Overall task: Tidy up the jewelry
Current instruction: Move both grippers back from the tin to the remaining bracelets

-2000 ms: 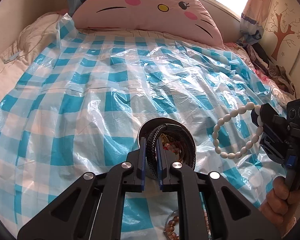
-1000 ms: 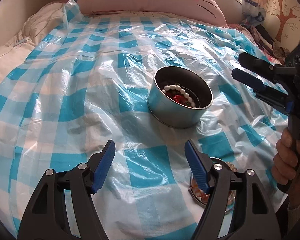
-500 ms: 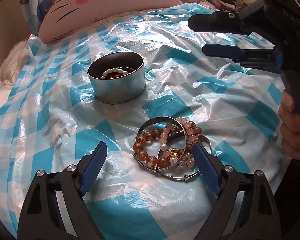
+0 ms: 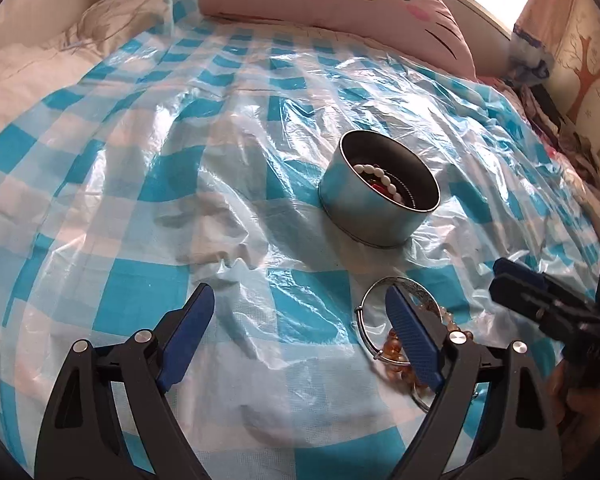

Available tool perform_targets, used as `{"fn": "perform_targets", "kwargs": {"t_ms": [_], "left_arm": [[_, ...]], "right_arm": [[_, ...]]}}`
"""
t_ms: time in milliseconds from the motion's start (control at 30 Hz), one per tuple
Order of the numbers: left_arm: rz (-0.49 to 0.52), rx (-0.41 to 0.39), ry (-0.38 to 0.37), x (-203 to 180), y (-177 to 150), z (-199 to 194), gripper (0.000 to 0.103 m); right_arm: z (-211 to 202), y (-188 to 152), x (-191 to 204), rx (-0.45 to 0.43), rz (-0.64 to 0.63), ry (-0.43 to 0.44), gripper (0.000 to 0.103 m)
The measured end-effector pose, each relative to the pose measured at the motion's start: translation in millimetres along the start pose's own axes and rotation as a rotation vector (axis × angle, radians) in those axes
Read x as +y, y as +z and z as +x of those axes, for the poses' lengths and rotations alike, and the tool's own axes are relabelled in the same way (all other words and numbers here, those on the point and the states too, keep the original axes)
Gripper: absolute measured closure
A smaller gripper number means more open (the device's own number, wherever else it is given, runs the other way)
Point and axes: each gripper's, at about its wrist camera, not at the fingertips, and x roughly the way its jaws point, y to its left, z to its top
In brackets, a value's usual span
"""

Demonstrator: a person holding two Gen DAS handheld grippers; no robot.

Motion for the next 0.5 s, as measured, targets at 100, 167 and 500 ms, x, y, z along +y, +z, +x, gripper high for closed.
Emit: {"fn": "perform_targets", "kwargs": {"t_ms": [100,167,500], "left_arm": [[0.021,-0.014,-0.001,-4,2,1,0.019],[0.103,-0.015,0.047,-18,2,7,0.019],[0.294,0.04,0.254,-50,-5,36,0.019]], "right_arm": [[13,-7,17,0.051,-0.116,-0.085,0.037],[21,-12,24,0.075,-0.169,-0.141,0.037],[40,-14,24,0.112,-0.229,-0.266,0.036]]}}
